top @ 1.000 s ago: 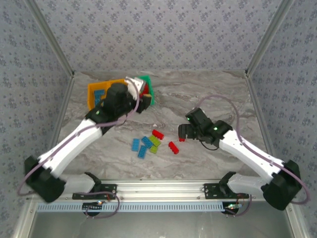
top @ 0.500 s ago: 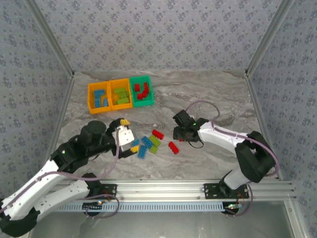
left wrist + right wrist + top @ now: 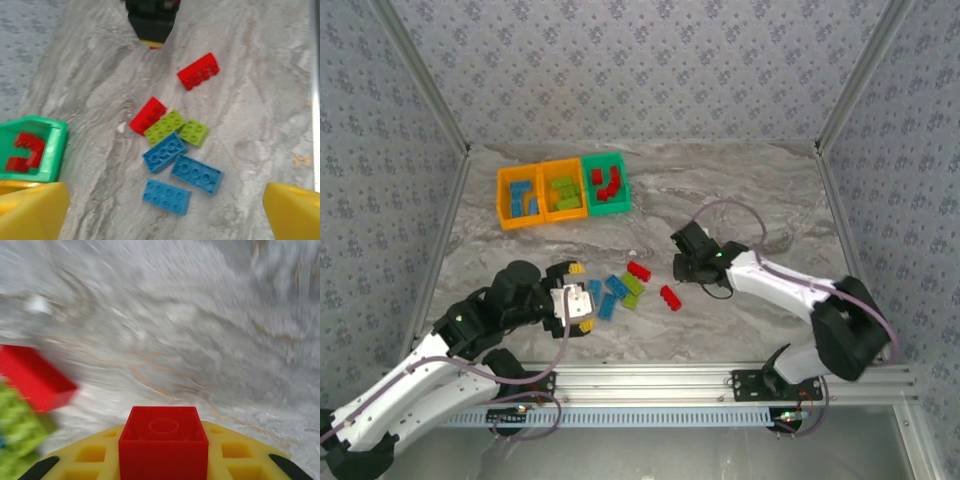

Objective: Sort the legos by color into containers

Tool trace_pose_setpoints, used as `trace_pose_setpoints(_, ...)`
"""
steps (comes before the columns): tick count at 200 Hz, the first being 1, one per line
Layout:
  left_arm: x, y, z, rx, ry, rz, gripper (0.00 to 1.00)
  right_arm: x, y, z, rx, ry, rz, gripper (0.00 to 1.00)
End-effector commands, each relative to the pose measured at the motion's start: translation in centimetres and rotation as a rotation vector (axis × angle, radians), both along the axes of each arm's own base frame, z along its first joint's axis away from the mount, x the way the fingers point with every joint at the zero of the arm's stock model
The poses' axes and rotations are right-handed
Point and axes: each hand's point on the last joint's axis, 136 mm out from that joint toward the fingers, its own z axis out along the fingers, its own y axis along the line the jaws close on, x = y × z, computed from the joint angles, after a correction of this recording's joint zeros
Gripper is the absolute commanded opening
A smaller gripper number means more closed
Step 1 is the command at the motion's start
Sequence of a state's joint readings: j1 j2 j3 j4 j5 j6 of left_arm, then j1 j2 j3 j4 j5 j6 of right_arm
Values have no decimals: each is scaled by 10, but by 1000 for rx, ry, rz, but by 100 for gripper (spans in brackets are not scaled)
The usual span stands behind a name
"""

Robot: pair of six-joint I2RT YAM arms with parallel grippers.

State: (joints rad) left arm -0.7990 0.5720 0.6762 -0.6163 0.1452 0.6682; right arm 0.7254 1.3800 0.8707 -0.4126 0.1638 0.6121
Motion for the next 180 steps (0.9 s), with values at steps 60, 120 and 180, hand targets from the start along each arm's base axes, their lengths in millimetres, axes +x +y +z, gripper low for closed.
trace_pose_setpoints(60,66,42,34,-162,-136,397,99,93,120,111,225,-444,312,26)
trace_pose_setpoints(120,71,53,27,-119,-163,449,99,218,173,61,15,-499,352,29)
trace_pose_setpoints(180,70,45,23,-122,-150,410,99,291,189,48,-39,-426,331,59)
